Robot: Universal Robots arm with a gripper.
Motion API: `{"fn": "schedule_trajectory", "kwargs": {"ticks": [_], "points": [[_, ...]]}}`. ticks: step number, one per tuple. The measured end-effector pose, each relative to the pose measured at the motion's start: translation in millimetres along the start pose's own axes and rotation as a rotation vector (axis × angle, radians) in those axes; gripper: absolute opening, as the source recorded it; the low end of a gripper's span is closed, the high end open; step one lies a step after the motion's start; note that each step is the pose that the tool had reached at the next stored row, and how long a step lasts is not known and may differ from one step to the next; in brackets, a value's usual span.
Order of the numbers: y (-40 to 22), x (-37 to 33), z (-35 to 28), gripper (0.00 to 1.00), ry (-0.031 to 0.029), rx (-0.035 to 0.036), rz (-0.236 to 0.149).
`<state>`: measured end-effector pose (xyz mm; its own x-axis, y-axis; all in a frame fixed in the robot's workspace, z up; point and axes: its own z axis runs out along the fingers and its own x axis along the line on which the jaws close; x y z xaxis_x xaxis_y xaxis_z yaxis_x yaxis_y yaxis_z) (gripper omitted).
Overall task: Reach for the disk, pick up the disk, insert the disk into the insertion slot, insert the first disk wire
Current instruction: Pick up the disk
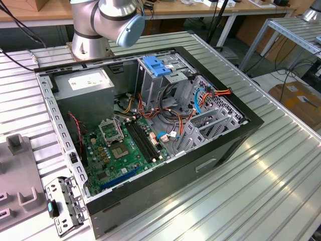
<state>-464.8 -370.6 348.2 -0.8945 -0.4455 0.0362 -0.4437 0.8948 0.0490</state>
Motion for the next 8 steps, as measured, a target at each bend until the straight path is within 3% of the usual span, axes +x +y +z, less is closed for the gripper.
{"fn": "schedule_trajectory", "kwargs": {"ticks": [3,8], "points": [[0.0,0.0,0.0,0.11,0.0017,0.0013,-0.034],[0.0,0.0,0.0,0.11,0.0065,0.0049,-0.134]]}}
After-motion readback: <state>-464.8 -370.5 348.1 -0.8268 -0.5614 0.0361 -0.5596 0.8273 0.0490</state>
